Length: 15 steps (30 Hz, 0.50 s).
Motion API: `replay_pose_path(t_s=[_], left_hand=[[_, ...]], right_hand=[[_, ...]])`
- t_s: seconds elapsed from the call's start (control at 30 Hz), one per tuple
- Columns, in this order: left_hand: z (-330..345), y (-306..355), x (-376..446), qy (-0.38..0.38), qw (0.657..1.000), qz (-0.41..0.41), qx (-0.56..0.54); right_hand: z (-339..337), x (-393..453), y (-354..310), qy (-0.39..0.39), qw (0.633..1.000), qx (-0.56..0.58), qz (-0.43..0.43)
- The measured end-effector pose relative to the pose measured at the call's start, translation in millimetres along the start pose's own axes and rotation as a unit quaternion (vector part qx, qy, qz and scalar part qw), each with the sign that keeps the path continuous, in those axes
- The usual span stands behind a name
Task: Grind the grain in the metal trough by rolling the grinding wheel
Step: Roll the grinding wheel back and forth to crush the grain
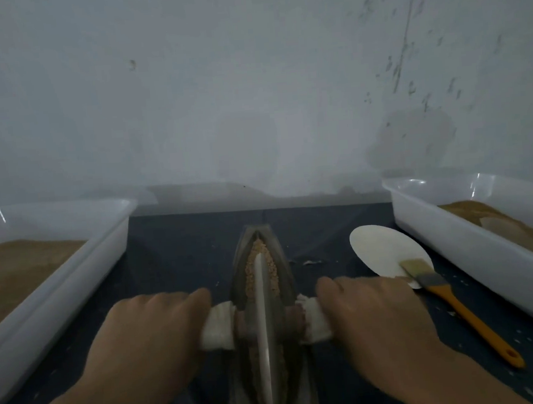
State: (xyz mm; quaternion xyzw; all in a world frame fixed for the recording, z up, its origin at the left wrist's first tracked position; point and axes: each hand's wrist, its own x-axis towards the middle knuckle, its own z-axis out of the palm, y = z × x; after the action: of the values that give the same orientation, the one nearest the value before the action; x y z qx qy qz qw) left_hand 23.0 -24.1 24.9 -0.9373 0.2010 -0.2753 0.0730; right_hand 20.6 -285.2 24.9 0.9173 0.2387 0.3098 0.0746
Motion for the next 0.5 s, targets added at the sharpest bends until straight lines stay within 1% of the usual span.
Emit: replay_pose_path(t_s=[0.1,0.17,0.2,0.27,0.33,0.4,0.5], left_hand=[[3.4,-4.3,-2.0,-0.030,0.999,-0.003,0.014],[19.1,-8.6,4.6,-0.057,0.998,-0.027,0.031],[27.0,-10.5,12.1,-0.056,0.997,-0.039,0.033],[41.2,-14.0,34.4,-0.026,0.996,-0.058,0.056],[49.7,-17.7,56.5,0.002,0.995,-0.084,0.062],[52.8,-20.3,69.5,-0.009,0.993,-0.097,0.068],[45.4,-15.9,60.1,-0.040,0.992,-0.086,0.083]], right_hand=[[3.7,3.4,1.3,0.006,1.000,-0.013,-0.004],[15.0,18.6,5.4,-0.023,1.000,-0.016,0.004],[23.0,29.8,8.4,-0.046,0.999,-0.028,0.008],[41.3,55.9,18.3,-0.066,0.997,-0.037,0.028],[53.4,74.8,25.7,-0.069,0.996,-0.037,0.049],[61.5,81.7,28.5,-0.057,0.996,-0.035,0.062],[58.6,68.1,27.1,-0.076,0.995,-0.007,0.059]])
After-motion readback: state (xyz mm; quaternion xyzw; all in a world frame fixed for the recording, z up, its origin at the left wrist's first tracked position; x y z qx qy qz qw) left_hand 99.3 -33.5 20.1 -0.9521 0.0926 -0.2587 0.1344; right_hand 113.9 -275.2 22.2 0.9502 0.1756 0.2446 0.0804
